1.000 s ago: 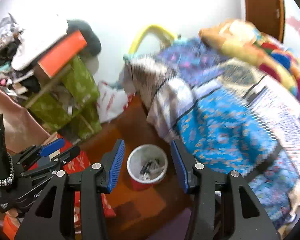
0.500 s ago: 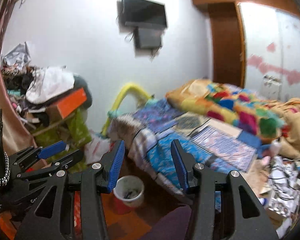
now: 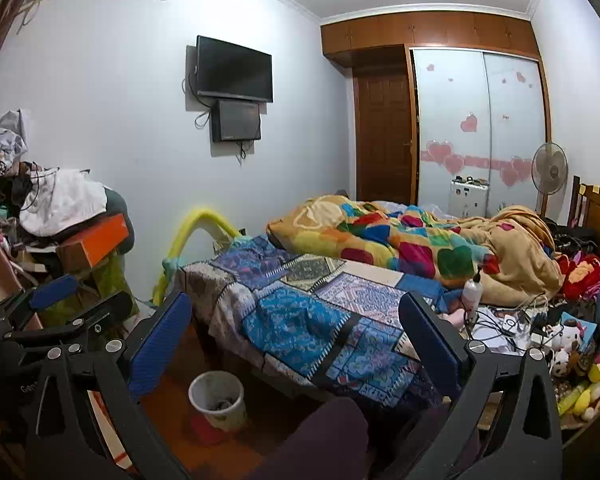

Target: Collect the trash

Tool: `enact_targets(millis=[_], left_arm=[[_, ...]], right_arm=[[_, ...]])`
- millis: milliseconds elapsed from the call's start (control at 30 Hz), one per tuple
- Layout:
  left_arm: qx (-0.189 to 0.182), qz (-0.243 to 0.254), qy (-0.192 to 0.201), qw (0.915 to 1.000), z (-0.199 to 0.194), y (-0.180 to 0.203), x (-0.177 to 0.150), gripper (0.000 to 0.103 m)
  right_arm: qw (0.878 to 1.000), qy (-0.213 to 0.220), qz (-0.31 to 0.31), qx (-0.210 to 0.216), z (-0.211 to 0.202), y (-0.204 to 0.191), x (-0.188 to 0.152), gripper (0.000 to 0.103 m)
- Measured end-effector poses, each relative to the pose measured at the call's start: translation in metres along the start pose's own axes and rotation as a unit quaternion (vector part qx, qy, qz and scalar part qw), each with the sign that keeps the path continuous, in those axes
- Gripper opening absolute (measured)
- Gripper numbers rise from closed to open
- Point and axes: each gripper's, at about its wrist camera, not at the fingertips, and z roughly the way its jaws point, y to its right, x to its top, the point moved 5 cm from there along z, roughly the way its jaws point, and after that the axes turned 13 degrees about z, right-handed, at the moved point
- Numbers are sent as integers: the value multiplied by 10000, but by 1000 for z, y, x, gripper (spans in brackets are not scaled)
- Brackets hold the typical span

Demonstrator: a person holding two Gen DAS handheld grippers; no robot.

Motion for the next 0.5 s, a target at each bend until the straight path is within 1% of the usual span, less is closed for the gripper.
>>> enact_targets(millis=[133,333,500], left_arm=[[-19,42,28,10000,-3,3,-1,96],[-43,16,22,10000,-4,4,-2,96],[-36,12,11,10000,-6,4,-3,96]], right_arm=[[9999,124,-43,-107,-13,1,-5,103],[9994,254,-155,-191,-21,0,-6,103],[9993,267,-181,-199,-22,0,-7,103]])
